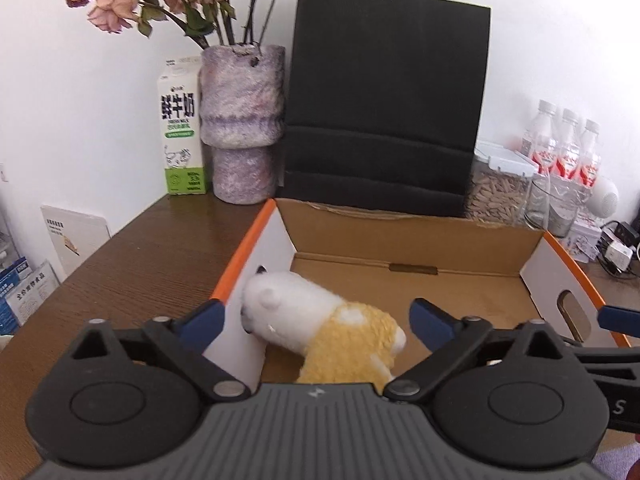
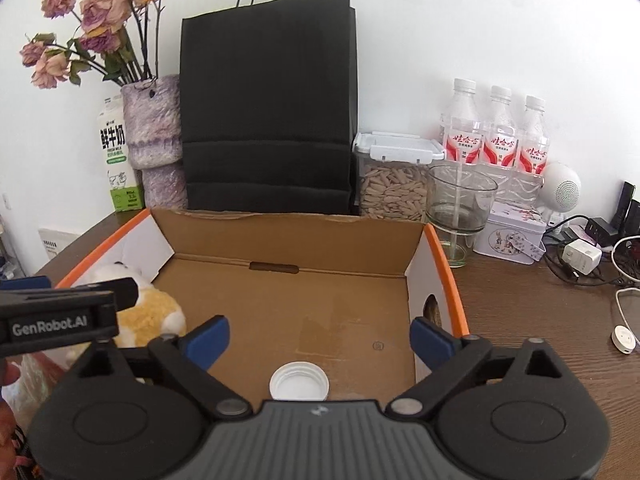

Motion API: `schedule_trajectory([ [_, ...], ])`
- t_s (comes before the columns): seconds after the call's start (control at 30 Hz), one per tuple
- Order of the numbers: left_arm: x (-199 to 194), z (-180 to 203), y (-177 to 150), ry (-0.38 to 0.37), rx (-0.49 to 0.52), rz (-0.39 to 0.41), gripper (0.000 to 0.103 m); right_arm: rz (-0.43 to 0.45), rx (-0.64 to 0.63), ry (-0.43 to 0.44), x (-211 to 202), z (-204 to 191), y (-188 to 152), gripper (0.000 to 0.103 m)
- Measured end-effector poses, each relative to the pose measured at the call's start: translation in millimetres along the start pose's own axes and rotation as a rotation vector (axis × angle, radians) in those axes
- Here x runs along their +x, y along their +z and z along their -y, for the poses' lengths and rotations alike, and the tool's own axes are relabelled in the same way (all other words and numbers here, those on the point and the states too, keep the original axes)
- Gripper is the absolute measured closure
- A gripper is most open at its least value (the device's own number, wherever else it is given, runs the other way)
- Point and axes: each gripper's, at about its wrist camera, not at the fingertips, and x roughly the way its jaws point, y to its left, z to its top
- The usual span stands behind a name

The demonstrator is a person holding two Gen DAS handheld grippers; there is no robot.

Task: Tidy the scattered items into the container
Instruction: 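Open left gripper to drop the plush toy while right gripper drops the cap in the box, then lift both grippers out of the box back over the table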

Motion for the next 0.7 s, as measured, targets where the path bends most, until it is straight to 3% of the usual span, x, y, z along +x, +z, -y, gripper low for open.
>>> schedule_trajectory([
  [0.7, -13, -1, 7, -0.06, -0.017, 0.017, 0.0, -0.005, -0.028, 0.06, -11, -7, 3, 0.0],
])
